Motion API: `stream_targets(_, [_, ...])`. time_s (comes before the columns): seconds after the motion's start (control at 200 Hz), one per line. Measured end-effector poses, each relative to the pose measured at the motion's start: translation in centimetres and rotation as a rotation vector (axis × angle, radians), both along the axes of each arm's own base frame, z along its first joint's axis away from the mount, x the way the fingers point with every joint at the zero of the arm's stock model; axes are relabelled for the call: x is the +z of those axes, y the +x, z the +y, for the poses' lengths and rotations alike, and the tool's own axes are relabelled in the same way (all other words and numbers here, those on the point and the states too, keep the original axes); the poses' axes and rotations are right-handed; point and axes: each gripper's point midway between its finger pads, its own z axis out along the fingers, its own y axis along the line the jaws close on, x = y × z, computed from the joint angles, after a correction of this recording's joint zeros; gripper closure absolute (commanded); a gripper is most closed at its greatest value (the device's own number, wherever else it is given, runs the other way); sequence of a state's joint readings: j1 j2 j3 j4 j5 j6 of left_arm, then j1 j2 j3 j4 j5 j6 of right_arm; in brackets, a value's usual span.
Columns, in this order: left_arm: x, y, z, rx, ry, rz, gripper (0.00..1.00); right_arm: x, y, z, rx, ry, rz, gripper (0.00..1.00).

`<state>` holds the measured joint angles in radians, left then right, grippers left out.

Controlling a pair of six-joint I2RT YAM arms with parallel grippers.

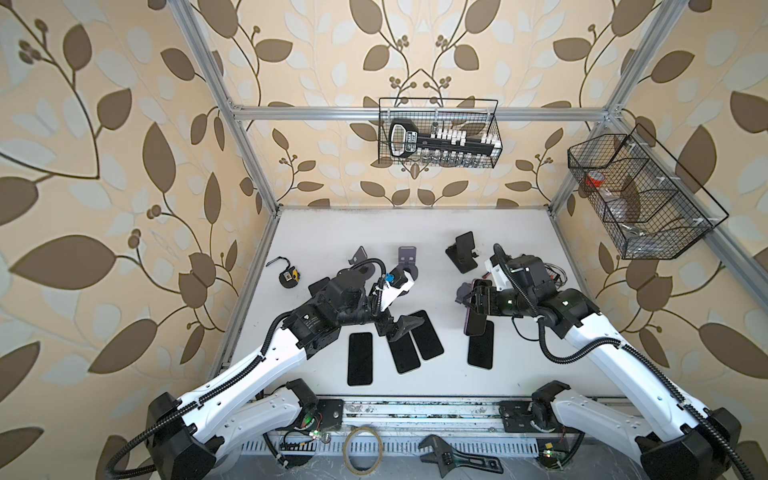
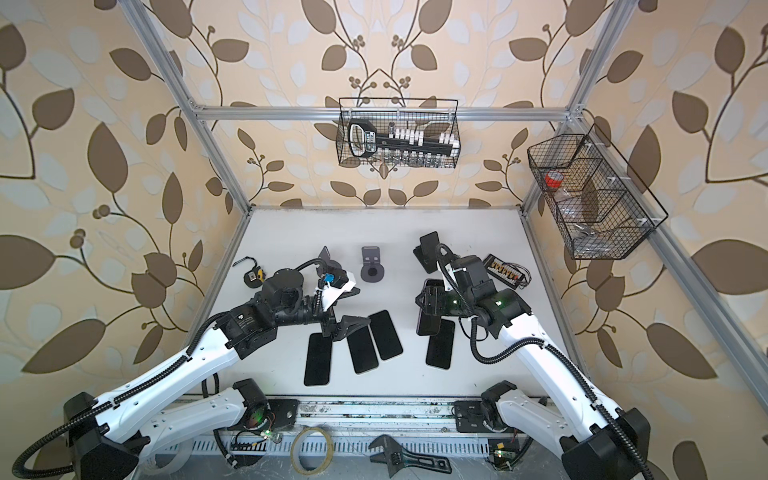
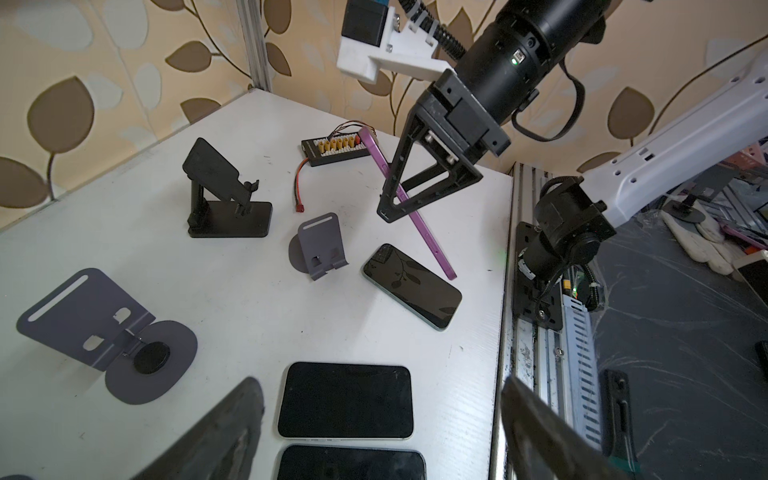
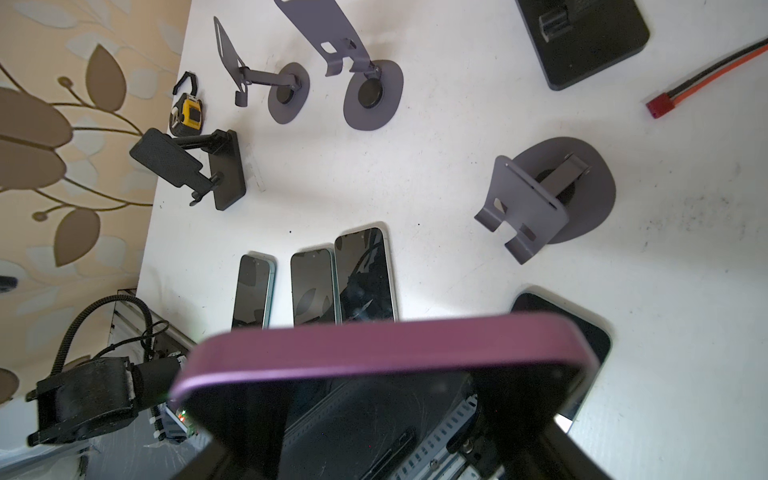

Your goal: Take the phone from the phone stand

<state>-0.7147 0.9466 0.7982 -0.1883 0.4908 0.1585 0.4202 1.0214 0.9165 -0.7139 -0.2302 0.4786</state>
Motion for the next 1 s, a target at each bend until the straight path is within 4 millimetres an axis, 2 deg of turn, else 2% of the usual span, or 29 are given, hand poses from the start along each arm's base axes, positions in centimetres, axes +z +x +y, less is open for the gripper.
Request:
stream_targets(0.2, [-0.8, -0.2, -0.2, -0.02, 0.017, 0.022, 0.11, -0.6, -0.4, 0.2, 0.009, -0.004, 0.015, 0.5])
stream_targets(0.545, [-0.9, -1.0, -0.7, -0.088, 0.014, 0.019, 0.11, -1.1, -1.3, 1.1, 0.034, -0.002, 0.037, 0.5])
stream_targets(0.745, [-2.1, -1.5, -1.2, -0.122, 0.039, 0.056, 0.11, -1.4, -1.7, 1.9, 0.054, -0.004, 0.048, 0.5])
stream_targets(1.005, [-3.4, -2.0, -1.5, -0.148, 0.076, 0.083, 0.12, -2.8, -2.6, 3.0, 0.081, -0.02, 0.078, 0.5])
